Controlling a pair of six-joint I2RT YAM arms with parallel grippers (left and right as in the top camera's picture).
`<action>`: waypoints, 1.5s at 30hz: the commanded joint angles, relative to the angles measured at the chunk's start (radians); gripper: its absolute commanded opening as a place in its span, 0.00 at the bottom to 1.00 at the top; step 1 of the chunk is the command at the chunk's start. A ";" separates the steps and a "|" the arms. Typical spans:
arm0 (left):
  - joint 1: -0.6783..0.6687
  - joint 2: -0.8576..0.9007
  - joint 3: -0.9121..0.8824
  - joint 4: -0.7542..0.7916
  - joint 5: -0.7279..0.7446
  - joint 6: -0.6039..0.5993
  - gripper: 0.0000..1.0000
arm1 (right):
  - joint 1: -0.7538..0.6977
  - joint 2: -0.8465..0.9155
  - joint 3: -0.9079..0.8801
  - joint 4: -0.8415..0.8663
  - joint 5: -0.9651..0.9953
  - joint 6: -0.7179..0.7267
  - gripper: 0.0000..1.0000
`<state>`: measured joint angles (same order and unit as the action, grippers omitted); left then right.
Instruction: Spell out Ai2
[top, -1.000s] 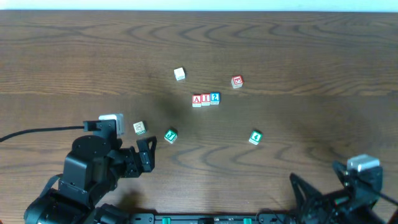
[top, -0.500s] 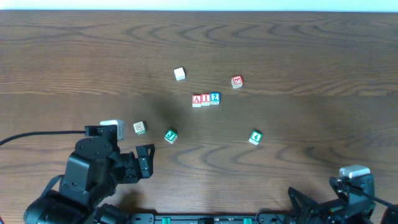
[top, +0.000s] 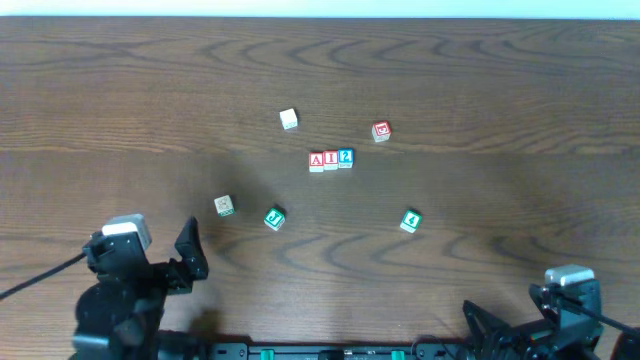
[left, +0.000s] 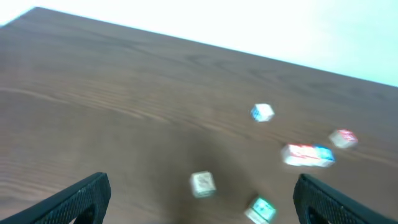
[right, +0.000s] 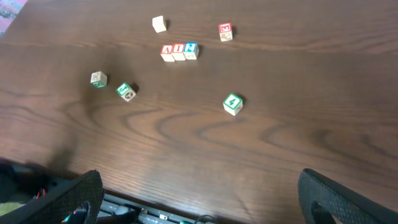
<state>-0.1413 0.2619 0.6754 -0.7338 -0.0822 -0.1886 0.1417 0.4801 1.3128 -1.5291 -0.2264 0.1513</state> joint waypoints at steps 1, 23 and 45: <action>0.043 -0.055 -0.134 0.060 -0.008 0.063 0.96 | -0.006 -0.002 -0.002 -0.002 0.010 -0.010 0.99; 0.075 -0.259 -0.538 0.240 -0.006 0.058 0.95 | -0.006 -0.002 -0.002 -0.002 0.010 -0.010 0.99; 0.076 -0.257 -0.538 0.238 -0.006 0.104 0.95 | -0.006 -0.002 -0.002 -0.002 0.010 -0.010 0.99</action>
<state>-0.0727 0.0120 0.1555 -0.4965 -0.0822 -0.0998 0.1417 0.4801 1.3125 -1.5291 -0.2264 0.1513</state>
